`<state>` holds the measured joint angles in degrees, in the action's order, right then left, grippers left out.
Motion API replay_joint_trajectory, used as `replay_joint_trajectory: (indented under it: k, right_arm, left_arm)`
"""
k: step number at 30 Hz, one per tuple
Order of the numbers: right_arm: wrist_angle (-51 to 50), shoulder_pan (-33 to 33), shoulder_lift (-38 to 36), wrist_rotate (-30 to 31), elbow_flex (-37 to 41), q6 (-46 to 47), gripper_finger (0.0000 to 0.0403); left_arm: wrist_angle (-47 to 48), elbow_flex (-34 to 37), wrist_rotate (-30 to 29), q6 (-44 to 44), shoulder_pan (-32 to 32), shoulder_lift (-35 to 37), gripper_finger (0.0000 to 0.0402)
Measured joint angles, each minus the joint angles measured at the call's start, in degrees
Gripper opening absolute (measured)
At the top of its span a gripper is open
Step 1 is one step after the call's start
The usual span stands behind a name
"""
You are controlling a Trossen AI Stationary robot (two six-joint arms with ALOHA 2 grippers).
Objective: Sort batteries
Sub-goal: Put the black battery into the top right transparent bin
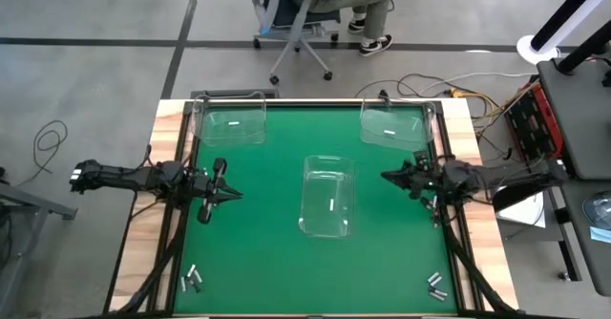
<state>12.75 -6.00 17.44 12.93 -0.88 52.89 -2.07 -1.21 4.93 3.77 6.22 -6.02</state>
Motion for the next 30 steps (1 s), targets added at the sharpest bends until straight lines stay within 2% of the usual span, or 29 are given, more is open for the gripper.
replay_joint_trajectory:
  k: [5,8,10,12,14,18,21,23,26,30]
  right_arm:
    - [5.9,0.1,7.7,2.1,-2.9,-1.2,0.0013]
    - [7.7,0.0,10.1,2.5,-6.0,3.1,0.0013]
    - [7.3,0.1,11.5,0.2,-8.2,0.1,0.0013]
    - [4.9,0.0,13.4,-4.8,-11.5,-6.4,0.0013]
    - [-6.1,0.0,16.0,-4.4,-17.5,-5.3,0.0013]
    - [-39.0,0.1,24.7,1.1,-33.2,-3.3,0.0013]
    - [-62.7,0.4,32.6,-0.2,-44.1,0.3,0.0013]
    - [-74.5,0.3,37.1,-3.0,-49.5,3.4,0.0013]
    - [-83.8,0.0,42.5,-9.8,-53.4,5.2,0.0013]
    - [-84.9,0.2,47.1,-19.1,-52.1,8.1,0.0040]
  left_arm:
    - [0.0,0.0,0.0,0.0,0.0,0.0,0.0007]
    - [0.0,0.0,0.0,0.0,0.0,0.0,0.0007]
    - [0.0,0.0,0.0,0.0,0.0,0.0,0.0007]
    - [0.0,0.0,0.0,0.0,0.0,0.0,0.0007]
    - [0.0,0.0,0.0,0.0,0.0,0.0,0.0007]
    - [0.0,0.0,0.0,0.0,0.0,0.0,0.0007]
    - [0.0,0.0,0.0,0.0,0.0,0.0,0.0007]
    - [0.0,0.0,0.0,0.0,0.0,0.0,0.0007]
    - [0.0,0.0,0.0,0.0,0.0,0.0,0.0007]
    - [0.0,0.0,0.0,0.0,0.0,0.0,0.0007]
